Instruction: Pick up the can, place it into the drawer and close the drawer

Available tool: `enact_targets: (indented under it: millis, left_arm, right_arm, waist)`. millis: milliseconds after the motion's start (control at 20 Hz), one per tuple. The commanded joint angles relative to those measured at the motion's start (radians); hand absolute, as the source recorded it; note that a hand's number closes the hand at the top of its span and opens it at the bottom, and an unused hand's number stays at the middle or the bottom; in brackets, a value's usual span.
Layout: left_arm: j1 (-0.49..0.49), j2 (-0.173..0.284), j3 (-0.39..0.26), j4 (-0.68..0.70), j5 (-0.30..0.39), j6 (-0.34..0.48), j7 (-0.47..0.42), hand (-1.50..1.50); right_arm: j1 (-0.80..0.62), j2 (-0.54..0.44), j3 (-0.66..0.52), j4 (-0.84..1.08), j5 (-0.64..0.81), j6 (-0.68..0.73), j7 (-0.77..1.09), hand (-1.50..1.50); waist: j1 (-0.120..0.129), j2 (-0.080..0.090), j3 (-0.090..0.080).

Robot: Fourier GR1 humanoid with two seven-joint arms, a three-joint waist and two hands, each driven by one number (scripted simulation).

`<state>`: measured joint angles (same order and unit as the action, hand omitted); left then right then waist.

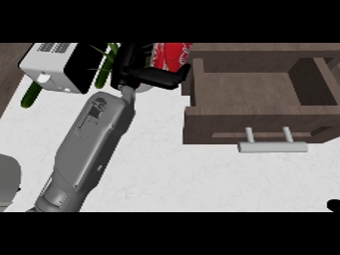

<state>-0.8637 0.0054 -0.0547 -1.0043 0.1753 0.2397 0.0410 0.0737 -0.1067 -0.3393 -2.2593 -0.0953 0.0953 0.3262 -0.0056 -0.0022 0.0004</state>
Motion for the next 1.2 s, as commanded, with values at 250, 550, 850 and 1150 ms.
enact_targets:
  millis: [250, 550, 850, 1150]
  left_arm:
    - [-0.227, -0.005, -0.022, 0.057, -0.006, 0.067, 0.154, 1.5]
    - [-0.493, -0.005, -0.083, 0.22, 0.052, 0.216, 0.227, 1.5]
    - [-0.533, -0.005, -0.127, 0.363, 0.137, 0.185, 0.144, 1.5]
    - [-0.678, -0.005, -0.152, 0.524, 0.175, 0.234, 0.142, 1.5]
  right_arm:
    - [0.075, 0.018, -0.025, -0.009, -0.025, 0.04, -0.066, -1.5]
    - [-0.011, 0.008, 0.027, -0.019, 0.026, -0.006, 0.013, -1.5]
    - [-0.03, 0.022, 0.028, -0.009, 0.033, -0.026, 0.001, -1.5]
    - [-0.023, 0.018, 0.03, 0.0, -0.006, 0.002, -0.013, -1.5]
  waist:
    - [-0.011, 0.002, 0.0]
    - [-0.031, 0.007, 0.001]
    - [-0.033, 0.01, 0.001]
    - [-0.068, 0.017, 0.002]
